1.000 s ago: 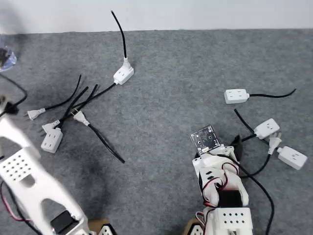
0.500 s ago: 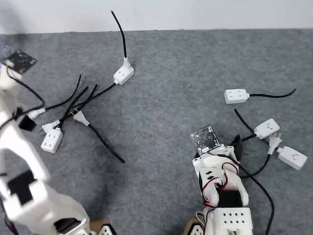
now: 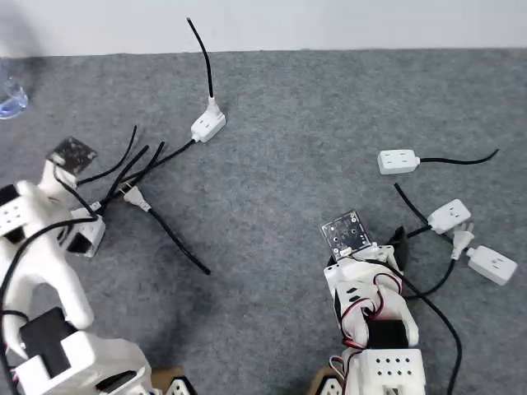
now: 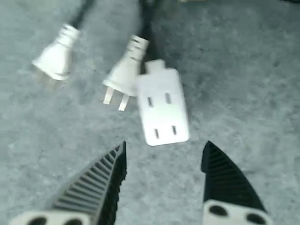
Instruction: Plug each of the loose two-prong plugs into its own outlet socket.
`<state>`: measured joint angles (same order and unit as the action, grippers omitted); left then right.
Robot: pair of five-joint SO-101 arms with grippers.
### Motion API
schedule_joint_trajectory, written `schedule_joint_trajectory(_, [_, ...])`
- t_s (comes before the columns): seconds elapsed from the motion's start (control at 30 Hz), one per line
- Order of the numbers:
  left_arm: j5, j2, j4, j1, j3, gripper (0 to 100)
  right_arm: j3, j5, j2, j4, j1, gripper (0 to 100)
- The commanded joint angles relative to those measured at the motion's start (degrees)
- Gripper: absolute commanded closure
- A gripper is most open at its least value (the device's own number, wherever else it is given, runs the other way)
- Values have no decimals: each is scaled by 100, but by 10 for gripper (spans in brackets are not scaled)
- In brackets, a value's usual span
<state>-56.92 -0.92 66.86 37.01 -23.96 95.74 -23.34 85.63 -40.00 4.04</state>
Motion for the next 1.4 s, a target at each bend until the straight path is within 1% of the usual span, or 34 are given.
schedule_joint_trajectory(0.0, [-9, -229, -396, -70, -251, 758, 105, -53, -4, 101, 48, 593])
schedule_joint_trajectory(0.2, [-9, -229, -1275, -114, -866, 758, 105, -53, -4, 101, 48, 593])
schedule_joint_trajectory(0.53, [-9, -220, -2066, -246, -1385, 758, 105, -53, -4, 101, 48, 593])
schedule_joint_trajectory(0.77, [-9, -220, -2119, -440, -1719, 758, 105, -53, -4, 101, 48, 593])
schedule_joint_trajectory(1.0, [-9, -220, -2092, -510, -1719, 761, 105, -53, -4, 101, 48, 593])
schedule_joint_trajectory(1.07, [-35, -220, -2092, -510, -1719, 794, 105, -53, -4, 101, 48, 593])
schedule_joint_trajectory(1.1, [-53, -220, -2092, -510, -1719, 827, 105, -53, -4, 101, 48, 593])
schedule_joint_trajectory(1.2, [-396, -220, -2084, -484, -1798, 963, 105, -53, -4, 101, 48, 593])
schedule_joint_trajectory(1.23, [-545, -220, -2084, -475, -1903, 994, 105, -53, -4, 101, 48, 593])
schedule_joint_trajectory(1.3, [-897, -220, -2084, -475, -2149, 979, 105, -53, -4, 101, 48, 593])
schedule_joint_trajectory(1.37, [-1108, -237, -2092, -466, -2325, 988, 105, -53, -4, 101, 48, 593])
